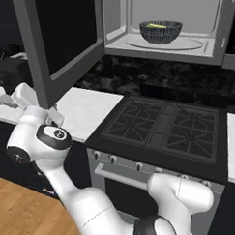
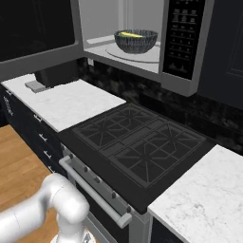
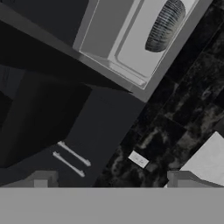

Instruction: Pick the corn from the sink and place it in the bowl. Then pick the bowl and place it in the microwave. Then close the microwave door and press the start button.

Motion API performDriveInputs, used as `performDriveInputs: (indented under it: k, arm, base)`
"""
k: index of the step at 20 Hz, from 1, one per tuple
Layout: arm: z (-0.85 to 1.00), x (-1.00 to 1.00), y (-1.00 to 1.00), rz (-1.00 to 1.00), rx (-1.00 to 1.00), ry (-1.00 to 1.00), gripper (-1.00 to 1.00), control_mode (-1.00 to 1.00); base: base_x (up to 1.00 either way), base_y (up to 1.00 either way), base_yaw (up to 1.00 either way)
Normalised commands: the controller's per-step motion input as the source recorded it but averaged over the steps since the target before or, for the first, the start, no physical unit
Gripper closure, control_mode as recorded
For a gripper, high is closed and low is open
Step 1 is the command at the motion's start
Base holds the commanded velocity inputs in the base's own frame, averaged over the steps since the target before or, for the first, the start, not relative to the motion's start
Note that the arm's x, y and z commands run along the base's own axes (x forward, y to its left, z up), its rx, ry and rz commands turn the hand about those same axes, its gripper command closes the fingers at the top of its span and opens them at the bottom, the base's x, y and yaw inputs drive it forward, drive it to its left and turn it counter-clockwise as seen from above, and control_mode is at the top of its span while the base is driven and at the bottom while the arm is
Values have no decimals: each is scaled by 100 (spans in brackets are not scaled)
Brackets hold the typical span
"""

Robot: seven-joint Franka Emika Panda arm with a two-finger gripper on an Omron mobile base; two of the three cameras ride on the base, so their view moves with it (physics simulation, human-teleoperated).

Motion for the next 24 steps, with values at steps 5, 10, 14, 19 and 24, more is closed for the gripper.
performDriveInputs:
  k: [5,10,14,19,24]
  arm:
    - [19,-10,-68,0,14,-23,-100,-100]
    - [16,19,-96,0,24,0,-100,-100]
    - [19,0,-98,0,25,0,-100,-100]
    - [26,-4,-100,0,29,-9,-100,-100]
    - [42,-31,-86,-4,31,-19,-100,-100]
  base:
    - [0,0,0]
    - [0,0,0]
    - [0,0,0]
    - [0,0,0]
    - [0,0,0]
